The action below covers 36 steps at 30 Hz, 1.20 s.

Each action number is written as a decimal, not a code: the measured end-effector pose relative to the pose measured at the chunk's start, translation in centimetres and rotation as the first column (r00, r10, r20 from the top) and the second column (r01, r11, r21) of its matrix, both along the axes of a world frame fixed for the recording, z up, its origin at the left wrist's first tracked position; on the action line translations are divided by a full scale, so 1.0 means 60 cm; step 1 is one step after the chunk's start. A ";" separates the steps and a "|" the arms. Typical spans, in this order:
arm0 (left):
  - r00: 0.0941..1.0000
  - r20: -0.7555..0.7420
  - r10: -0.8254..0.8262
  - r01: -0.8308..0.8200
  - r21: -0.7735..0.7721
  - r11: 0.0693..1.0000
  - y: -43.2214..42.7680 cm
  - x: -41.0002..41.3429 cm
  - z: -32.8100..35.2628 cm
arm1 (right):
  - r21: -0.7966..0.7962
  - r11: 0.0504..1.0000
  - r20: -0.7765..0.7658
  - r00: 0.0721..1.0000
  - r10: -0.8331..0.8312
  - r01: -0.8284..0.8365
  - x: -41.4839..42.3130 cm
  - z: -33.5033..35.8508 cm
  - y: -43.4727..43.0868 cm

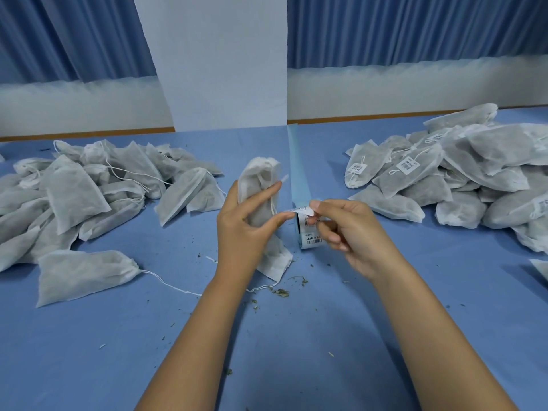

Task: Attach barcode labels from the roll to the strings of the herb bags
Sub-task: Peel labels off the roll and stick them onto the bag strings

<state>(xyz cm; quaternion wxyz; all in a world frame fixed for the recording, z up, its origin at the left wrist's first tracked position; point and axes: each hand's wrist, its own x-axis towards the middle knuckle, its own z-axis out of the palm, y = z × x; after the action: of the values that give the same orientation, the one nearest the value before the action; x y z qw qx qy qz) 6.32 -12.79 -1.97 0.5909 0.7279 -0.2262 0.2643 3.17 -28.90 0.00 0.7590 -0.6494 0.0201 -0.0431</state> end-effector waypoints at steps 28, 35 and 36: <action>0.951 -0.200 -0.235 0.222 -0.085 0.971 -0.002 -0.007 -0.001 | -0.219 0.971 0.298 0.954 -0.025 0.093 0.003 -0.017 0.034; 0.954 -0.157 -0.257 0.258 -0.010 0.966 0.003 -0.013 0.007 | -0.230 0.955 0.290 0.950 -0.116 0.186 0.009 -0.023 0.037; 0.953 -0.147 -0.264 0.269 0.010 0.963 0.004 -0.014 0.008 | -0.229 0.954 0.296 0.947 -0.123 0.196 0.009 -0.023 0.038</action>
<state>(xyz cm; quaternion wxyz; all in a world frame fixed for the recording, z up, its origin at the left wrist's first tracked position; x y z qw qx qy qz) 5.48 -12.58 -1.46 0.6251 0.7166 -0.2828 0.1256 3.70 -26.65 -1.39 0.6581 -0.7254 -0.0399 -0.1979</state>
